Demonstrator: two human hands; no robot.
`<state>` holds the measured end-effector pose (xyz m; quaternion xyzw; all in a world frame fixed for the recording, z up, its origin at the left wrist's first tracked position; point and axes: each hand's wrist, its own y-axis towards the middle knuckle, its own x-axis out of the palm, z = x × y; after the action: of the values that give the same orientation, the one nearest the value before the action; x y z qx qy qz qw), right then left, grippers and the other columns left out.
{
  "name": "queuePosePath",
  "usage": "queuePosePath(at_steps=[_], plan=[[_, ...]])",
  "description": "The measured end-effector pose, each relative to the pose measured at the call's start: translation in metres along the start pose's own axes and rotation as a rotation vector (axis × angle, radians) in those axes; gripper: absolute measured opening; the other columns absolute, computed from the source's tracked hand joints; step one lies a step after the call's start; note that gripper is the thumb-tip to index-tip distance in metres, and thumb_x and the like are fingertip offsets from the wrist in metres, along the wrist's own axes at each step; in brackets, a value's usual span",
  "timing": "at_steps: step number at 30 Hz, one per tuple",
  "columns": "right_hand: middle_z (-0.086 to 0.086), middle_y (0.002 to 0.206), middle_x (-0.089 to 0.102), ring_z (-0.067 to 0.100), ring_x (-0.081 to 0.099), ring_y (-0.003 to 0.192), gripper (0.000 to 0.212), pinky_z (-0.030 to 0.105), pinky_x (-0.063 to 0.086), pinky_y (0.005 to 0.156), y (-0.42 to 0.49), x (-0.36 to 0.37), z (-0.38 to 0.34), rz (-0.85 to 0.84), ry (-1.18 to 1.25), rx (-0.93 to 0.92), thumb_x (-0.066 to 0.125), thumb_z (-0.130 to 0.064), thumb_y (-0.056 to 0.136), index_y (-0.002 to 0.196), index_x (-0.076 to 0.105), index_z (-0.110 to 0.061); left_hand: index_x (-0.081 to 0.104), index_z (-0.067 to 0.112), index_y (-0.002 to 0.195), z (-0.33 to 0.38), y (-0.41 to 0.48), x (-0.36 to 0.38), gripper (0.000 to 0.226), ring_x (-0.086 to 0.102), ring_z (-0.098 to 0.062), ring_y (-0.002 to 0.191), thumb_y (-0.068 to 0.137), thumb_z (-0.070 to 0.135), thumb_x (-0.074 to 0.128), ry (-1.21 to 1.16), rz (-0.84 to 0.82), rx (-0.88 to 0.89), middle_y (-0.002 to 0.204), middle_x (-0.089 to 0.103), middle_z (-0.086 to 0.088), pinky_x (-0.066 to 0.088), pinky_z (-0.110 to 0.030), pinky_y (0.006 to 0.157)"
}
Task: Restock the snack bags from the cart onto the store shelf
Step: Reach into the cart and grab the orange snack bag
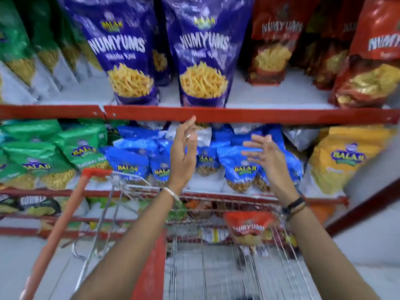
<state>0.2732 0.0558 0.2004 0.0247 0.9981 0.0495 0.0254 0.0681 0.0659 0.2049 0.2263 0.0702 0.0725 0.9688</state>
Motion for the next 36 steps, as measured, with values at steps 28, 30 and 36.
queuePosePath(at_steps=[28, 30, 36], plan=[[0.021, 0.112, 0.066, 0.036, 0.062, 0.097, 0.038, 0.044, 0.051, 0.082, -0.052, -0.123, 0.370, -0.121, -0.745, 0.588, 0.057, -0.027, 0.088, 0.114, 0.058, 0.000, 0.051, -0.008, 0.109, -0.295, -0.203, 0.159, 0.027, 0.055, -0.040, 0.106, 0.083, -0.009, 0.047, 0.361, -0.353, -0.955, 0.109, 0.062, -0.027, 0.034, -0.022, 0.074], [0.024, 0.103, 0.068, 0.039, 0.063, 0.090, 0.029, 0.037, 0.045, 0.072, -0.049, -0.122, 0.367, -0.100, -0.821, 0.510, 0.054, -0.020, 0.090, 0.106, 0.062, 0.002, 0.056, -0.012, 0.103, -0.296, -0.198, 0.156, 0.024, 0.057, -0.042, 0.102, 0.084, 0.002, 0.053, 0.475, -0.317, -0.962, 0.107, 0.064, -0.031, 0.041, -0.031, 0.074], [0.018, 0.091, 0.073, 0.031, 0.066, 0.076, 0.013, 0.036, 0.052, 0.069, -0.055, -0.115, 0.343, 0.032, -0.753, 0.387, 0.059, -0.013, 0.086, 0.092, 0.068, -0.005, 0.067, -0.008, 0.082, -0.284, -0.185, 0.152, 0.011, 0.066, -0.037, 0.080, 0.075, -0.002, 0.061, 0.541, -0.296, -0.795, 0.085, 0.072, -0.029, 0.048, -0.033, 0.067]])
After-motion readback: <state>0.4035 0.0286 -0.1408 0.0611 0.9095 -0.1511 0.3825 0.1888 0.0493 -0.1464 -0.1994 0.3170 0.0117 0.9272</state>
